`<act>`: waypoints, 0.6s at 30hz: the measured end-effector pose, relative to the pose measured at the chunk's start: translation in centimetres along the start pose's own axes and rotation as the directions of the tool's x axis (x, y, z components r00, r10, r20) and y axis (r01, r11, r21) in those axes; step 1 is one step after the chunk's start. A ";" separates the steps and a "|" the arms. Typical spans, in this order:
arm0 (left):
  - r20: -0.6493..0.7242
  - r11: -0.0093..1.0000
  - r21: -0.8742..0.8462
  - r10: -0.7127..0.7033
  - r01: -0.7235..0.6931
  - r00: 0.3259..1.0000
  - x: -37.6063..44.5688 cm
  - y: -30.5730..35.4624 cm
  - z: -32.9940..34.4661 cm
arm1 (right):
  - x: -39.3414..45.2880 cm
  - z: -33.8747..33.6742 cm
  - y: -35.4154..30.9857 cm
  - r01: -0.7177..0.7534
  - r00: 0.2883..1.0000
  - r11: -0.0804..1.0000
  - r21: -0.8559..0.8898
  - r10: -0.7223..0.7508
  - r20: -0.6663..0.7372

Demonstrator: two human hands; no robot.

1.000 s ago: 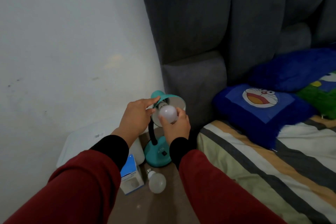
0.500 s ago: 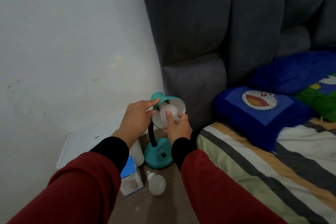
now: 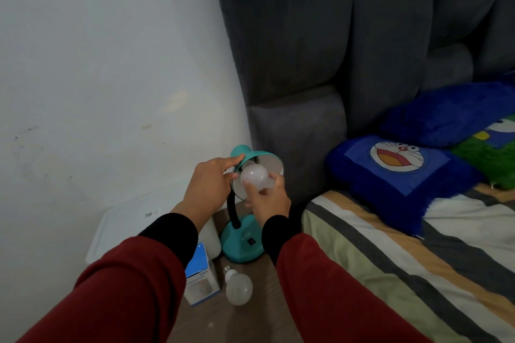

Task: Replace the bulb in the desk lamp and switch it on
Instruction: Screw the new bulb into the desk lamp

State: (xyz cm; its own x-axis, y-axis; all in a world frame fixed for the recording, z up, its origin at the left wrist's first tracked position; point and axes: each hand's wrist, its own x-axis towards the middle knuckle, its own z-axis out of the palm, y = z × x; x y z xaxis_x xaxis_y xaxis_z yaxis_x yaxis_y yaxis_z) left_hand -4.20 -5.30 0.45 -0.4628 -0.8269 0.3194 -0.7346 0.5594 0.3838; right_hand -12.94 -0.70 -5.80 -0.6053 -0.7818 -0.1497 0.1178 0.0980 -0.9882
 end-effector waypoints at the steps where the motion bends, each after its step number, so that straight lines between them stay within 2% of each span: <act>1: -0.002 1.000 0.001 0.002 -0.002 1.000 0.0 0.0 0.0 | -0.1 0.1 0.0 -0.018 1.000 1.000 0.025 0.018 -0.003; 7: -0.002 1.000 0.007 0.010 -0.010 1.000 -0.1 0.1 0.1 | 0.4 -0.3 0.0 0.038 0.999 0.998 -0.059 -0.039 -0.013; 10: -0.007 1.000 0.006 0.006 -0.006 1.000 0.0 0.1 0.0 | 0.3 -0.3 -0.2 -0.036 0.999 0.999 0.032 0.037 -0.017; 15: -0.005 1.000 0.000 0.016 -0.016 1.000 0.0 0.2 0.1 | 0.4 -0.2 -0.1 0.029 0.999 1.000 -0.009 -0.029 -0.025; 18: -0.014 1.000 -0.003 0.008 -0.008 1.000 -0.1 0.2 0.0 | 0.4 -0.3 -0.1 -0.007 1.000 1.000 0.013 0.008 -0.013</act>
State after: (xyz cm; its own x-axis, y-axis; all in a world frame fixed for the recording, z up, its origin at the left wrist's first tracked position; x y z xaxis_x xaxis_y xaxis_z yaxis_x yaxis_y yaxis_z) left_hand -4.31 -5.12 0.45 -0.4614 -0.8216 0.3346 -0.7295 0.5661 0.3839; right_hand -13.43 -0.83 -5.80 -0.6143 -0.7732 -0.1576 0.1323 0.0959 -0.9866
